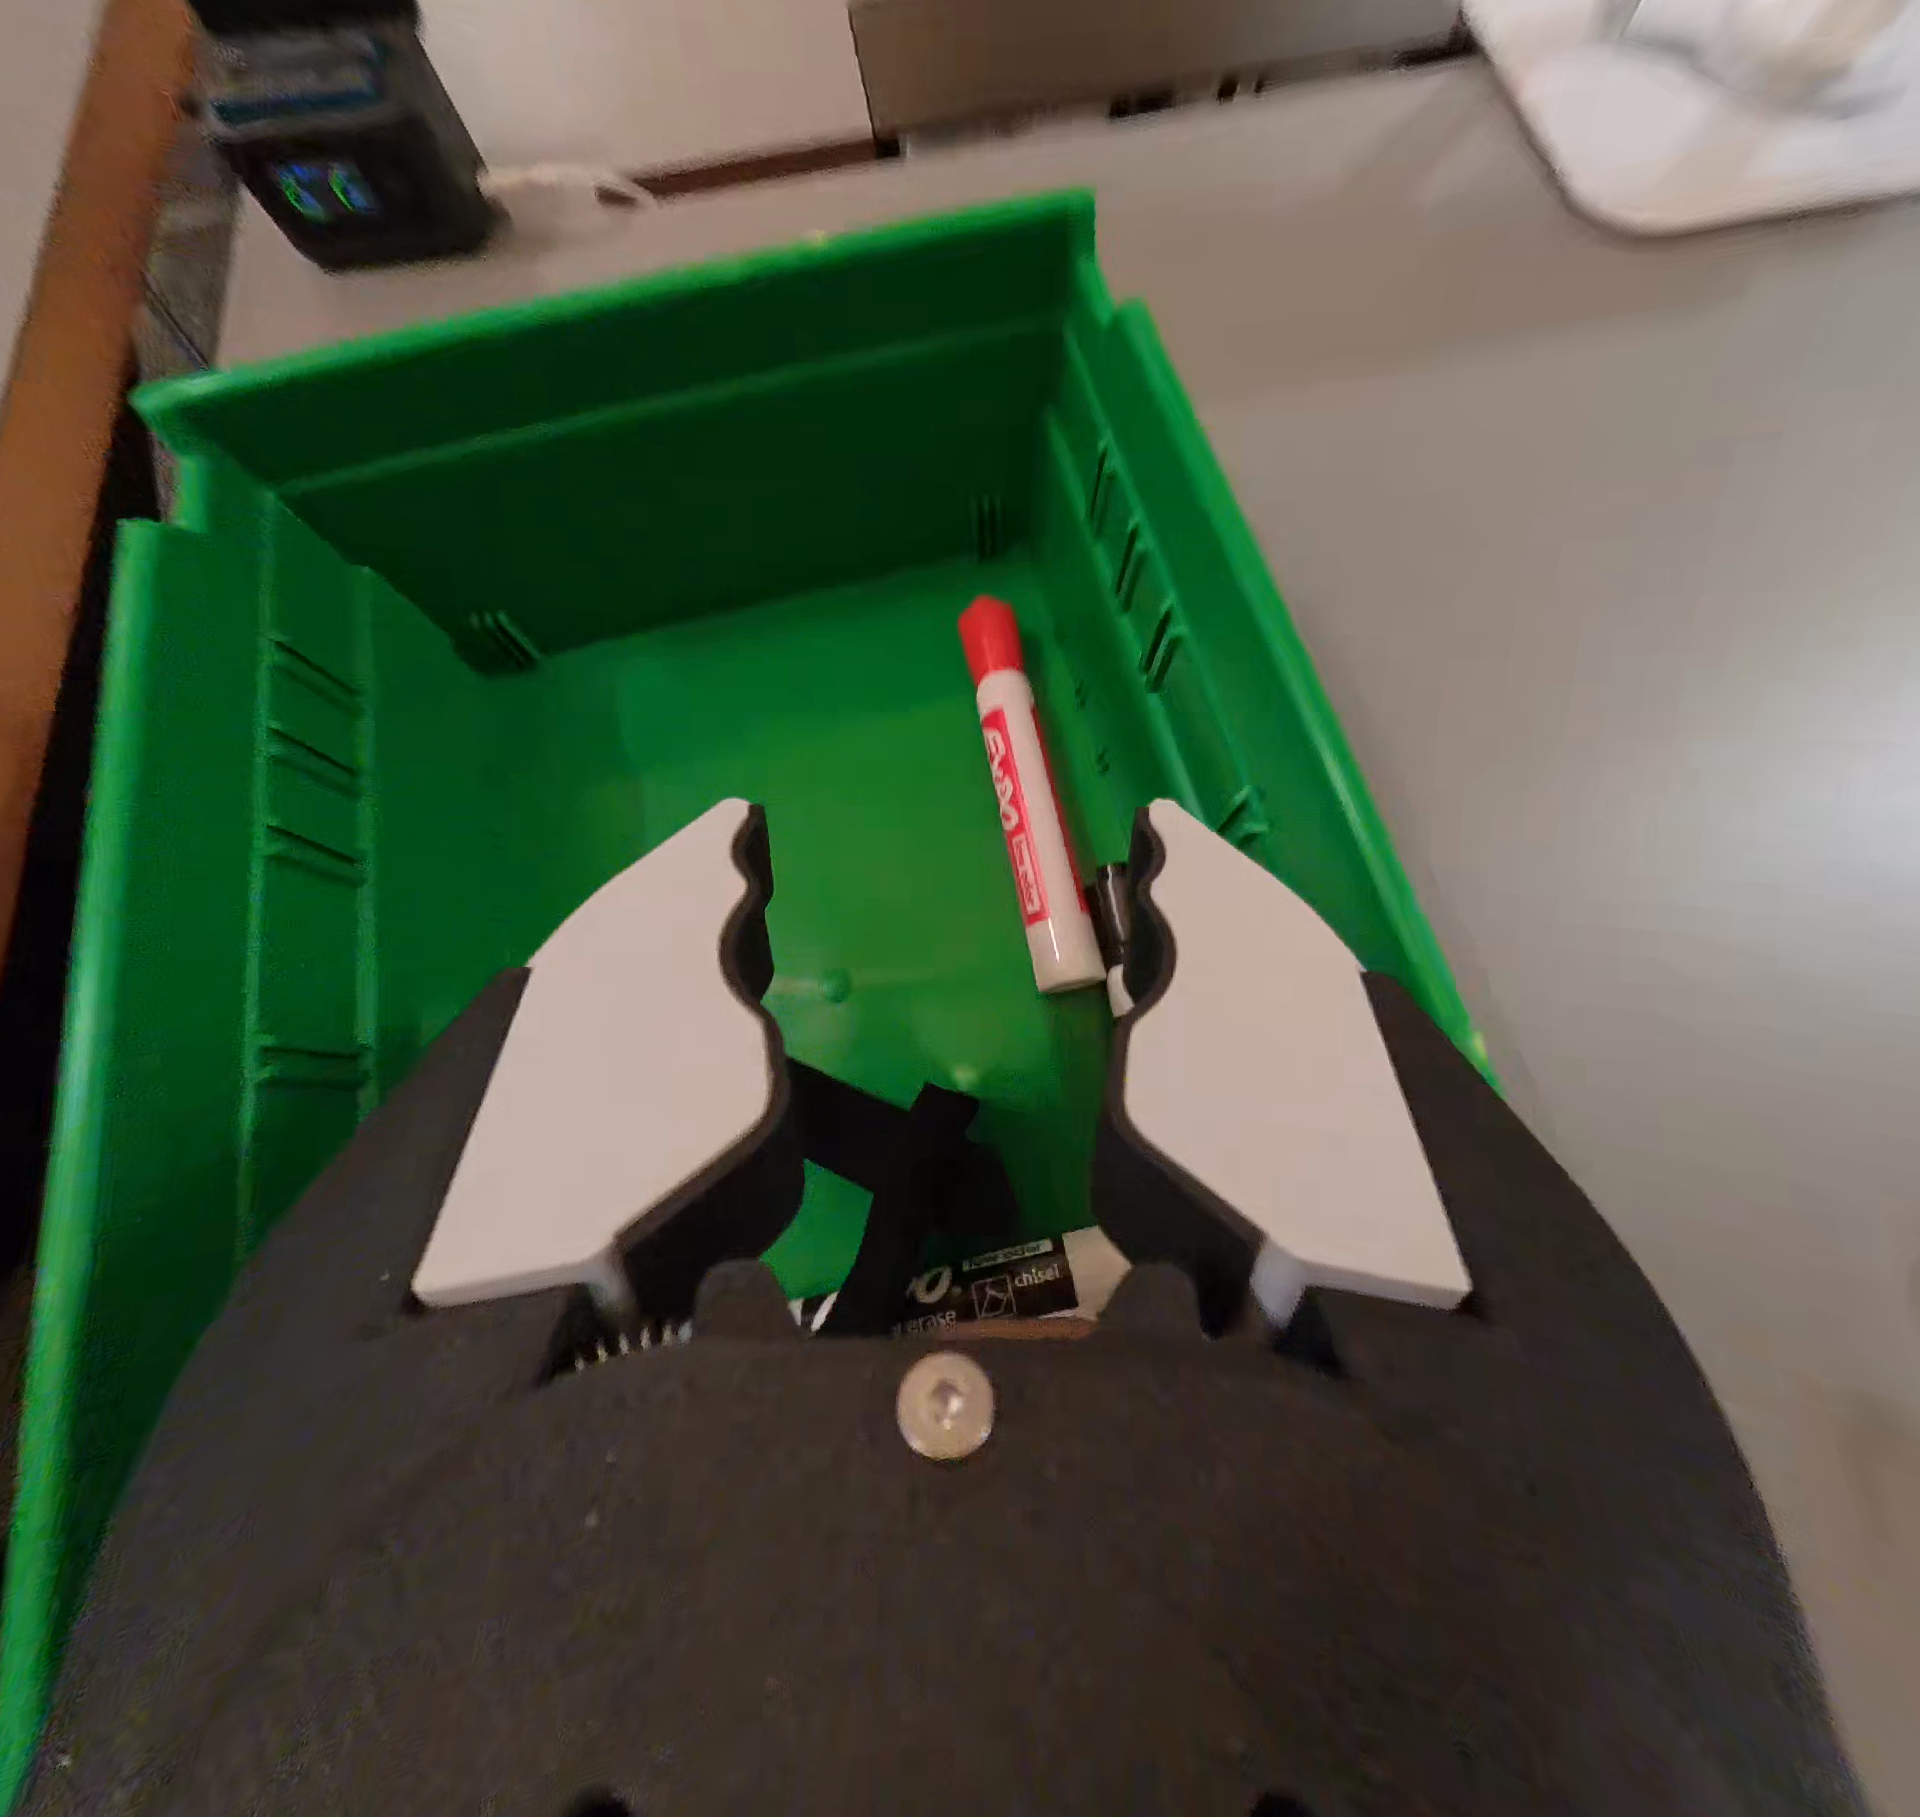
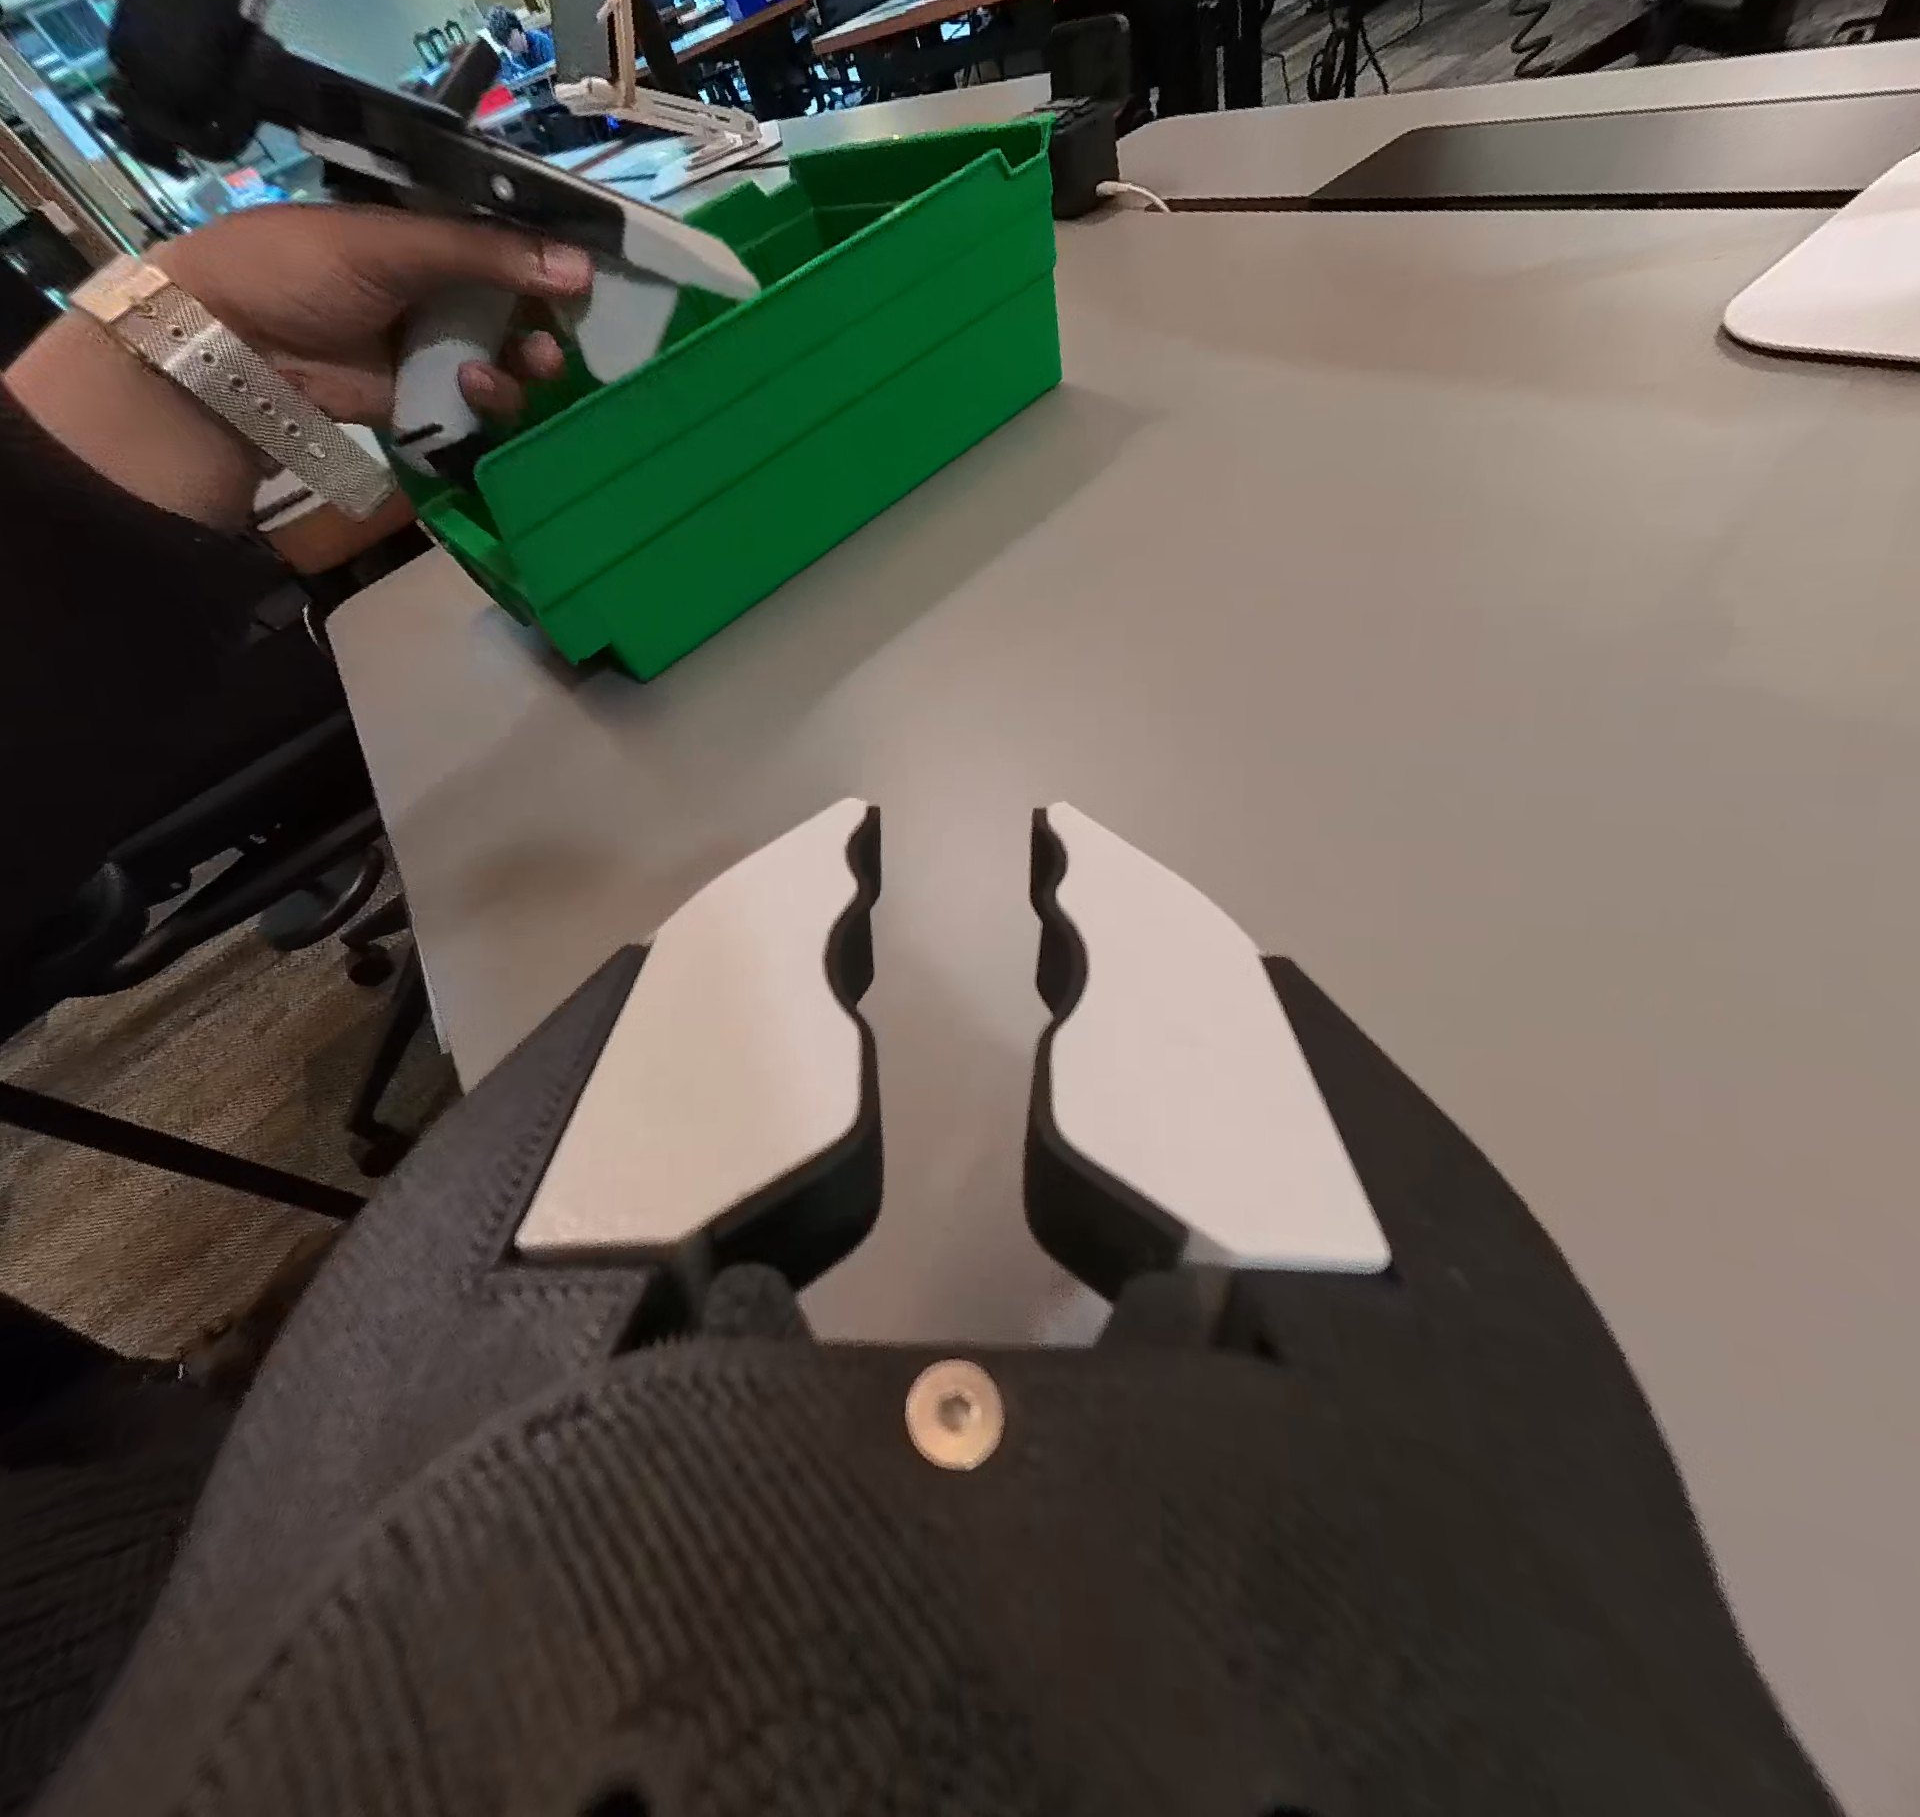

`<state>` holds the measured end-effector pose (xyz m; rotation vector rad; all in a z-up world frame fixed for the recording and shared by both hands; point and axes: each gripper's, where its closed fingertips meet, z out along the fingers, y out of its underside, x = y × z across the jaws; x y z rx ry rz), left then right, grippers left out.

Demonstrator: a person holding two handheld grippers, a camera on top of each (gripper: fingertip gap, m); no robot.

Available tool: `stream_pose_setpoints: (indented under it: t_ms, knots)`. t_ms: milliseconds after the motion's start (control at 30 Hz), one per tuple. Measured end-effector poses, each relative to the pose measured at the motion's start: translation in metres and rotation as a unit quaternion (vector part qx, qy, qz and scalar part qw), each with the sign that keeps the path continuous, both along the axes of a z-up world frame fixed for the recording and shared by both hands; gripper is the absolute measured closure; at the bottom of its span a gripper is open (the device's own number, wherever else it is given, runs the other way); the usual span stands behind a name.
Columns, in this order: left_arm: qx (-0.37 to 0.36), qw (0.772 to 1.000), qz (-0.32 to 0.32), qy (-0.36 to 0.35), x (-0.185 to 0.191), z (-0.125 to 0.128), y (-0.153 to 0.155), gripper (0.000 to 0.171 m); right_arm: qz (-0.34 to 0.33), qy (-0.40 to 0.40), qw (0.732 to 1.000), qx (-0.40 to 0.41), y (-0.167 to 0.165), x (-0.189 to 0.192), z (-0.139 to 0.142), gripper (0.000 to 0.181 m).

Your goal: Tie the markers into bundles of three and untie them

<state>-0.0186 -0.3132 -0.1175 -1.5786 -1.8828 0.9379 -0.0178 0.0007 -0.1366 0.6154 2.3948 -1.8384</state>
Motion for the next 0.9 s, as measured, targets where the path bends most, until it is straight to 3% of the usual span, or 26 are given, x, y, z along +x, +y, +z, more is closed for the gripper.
stream_pose_setpoints:
  t_ms: [200, 300, 400, 467, 567, 767, 900]
  knots:
    - [0.125, 0.991, -0.017, -0.049, -0.017, -0.039, 0.012, 0.108, -0.024, -0.006, 1.000, 0.006, 0.017, 0.000, -0.005, 0.153]
    - [0.136, 0.986, -0.003, -0.091, -0.023, -0.060, 0.006, 0.108, -0.053, 0.010, 0.999, 0.011, 0.035, -0.006, -0.004, 0.154]
    - [0.117, 0.989, 0.021, -0.090, -0.034, -0.071, -0.008, 0.142, -0.083, 0.022, 0.996, 0.015, 0.053, -0.012, -0.003, 0.155]
    - [0.157, 0.984, -0.007, -0.088, -0.041, -0.073, 0.002, 0.155, -0.101, 0.025, 0.994, 0.017, 0.065, -0.014, -0.003, 0.155]
    - [0.163, 0.976, -0.035, -0.137, -0.042, -0.084, 0.009, 0.138, -0.125, 0.030, 0.991, 0.019, 0.082, -0.016, -0.002, 0.155]
    - [0.094, 0.984, -0.027, -0.151, -0.058, -0.087, -0.005, 0.150, -0.165, 0.048, 0.985, 0.030, 0.109, -0.018, -0.001, 0.156]
    - [0.095, 0.993, 0.002, -0.075, -0.071, -0.066, -0.020, 0.150, -0.172, 0.058, 0.983, 0.030, 0.111, -0.018, 0.001, 0.157]
